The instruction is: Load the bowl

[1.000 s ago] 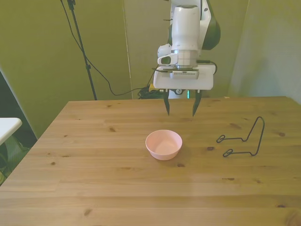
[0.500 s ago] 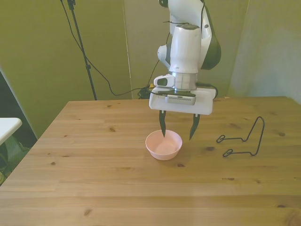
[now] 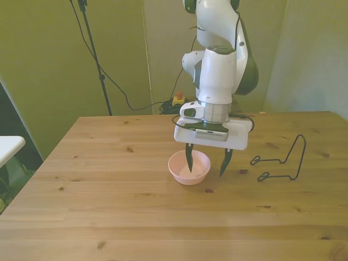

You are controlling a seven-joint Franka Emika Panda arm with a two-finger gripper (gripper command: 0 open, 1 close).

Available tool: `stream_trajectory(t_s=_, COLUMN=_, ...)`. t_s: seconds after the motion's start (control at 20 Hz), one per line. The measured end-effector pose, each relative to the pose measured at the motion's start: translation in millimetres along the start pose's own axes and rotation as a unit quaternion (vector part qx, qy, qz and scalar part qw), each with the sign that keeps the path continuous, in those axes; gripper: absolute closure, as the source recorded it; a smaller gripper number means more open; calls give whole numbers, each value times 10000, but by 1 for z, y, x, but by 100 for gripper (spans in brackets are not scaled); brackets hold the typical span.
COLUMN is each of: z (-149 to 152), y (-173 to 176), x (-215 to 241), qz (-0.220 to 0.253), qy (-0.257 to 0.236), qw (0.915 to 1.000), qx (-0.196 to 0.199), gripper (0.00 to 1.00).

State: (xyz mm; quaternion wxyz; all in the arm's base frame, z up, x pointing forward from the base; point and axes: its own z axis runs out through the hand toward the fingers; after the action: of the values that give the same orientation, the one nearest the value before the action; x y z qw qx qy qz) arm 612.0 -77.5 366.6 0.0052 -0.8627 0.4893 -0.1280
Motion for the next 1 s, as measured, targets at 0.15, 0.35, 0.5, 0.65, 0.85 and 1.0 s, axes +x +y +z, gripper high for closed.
stream_trajectory(t_s=0.15, z=2, y=2, x=-1, qz=14, qy=-35, qw=10000, qx=-41, gripper=100)
stream_trajectory(t_s=0.35, z=5, y=5, x=-2, qz=39, qy=-90, qw=9999, qx=-79, gripper=100)
stream_trajectory(t_s=0.5, z=6, y=6, x=-3, qz=71, qy=-121, qw=9999, qx=-81, gripper=100)
stream_trajectory(t_s=0.65, z=7, y=8, x=-1, qz=118, qy=-155, qw=9998, qx=-89, gripper=100)
stream_trajectory(t_s=0.85, z=9, y=12, x=0, qz=183, qy=-235, qw=9995, qx=-66, gripper=100)
stream_trajectory(t_s=1.0, z=9, y=12, x=1, qz=189, qy=-244, qw=9995, qx=-62, gripper=100)
